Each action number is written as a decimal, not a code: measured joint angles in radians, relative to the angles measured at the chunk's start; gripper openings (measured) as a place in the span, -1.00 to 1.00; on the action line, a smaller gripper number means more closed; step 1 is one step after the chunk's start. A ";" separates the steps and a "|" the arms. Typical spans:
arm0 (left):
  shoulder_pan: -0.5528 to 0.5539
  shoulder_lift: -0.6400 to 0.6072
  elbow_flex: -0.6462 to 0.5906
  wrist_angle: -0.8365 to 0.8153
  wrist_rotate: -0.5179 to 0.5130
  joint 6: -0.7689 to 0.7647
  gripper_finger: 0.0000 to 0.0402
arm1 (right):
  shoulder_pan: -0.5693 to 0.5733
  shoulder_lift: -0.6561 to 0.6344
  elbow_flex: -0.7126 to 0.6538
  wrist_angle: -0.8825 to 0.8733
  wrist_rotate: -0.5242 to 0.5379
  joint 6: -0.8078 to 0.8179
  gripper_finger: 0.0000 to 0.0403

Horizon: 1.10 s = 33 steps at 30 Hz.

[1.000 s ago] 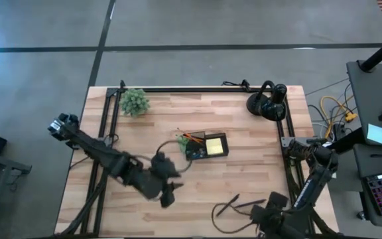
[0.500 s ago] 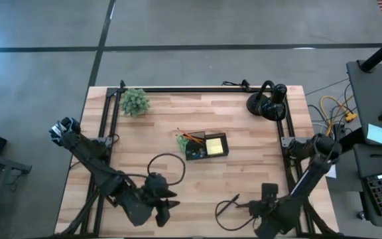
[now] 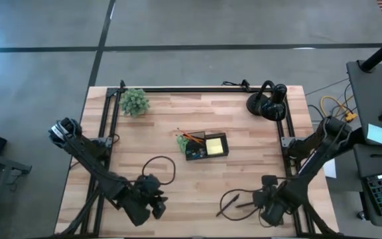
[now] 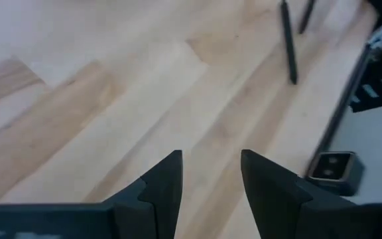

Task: Pick and place office supplies into organizer
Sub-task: Put the right black pen into the black desk organizer

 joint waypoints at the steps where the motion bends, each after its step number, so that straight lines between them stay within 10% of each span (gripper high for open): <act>1: 0.001 0.000 -0.008 0.002 0.000 -0.001 -0.31 | -0.002 0.003 -0.016 0.024 -0.007 -0.022 0.01; 22: 0.028 -0.001 -0.043 0.000 0.033 0.007 -0.31 | -0.022 0.186 -0.036 0.136 0.035 -0.120 -0.01; 33: 0.028 -0.001 -0.043 0.001 0.035 0.007 -0.31 | -0.025 0.186 -0.052 0.186 0.027 -0.187 -0.50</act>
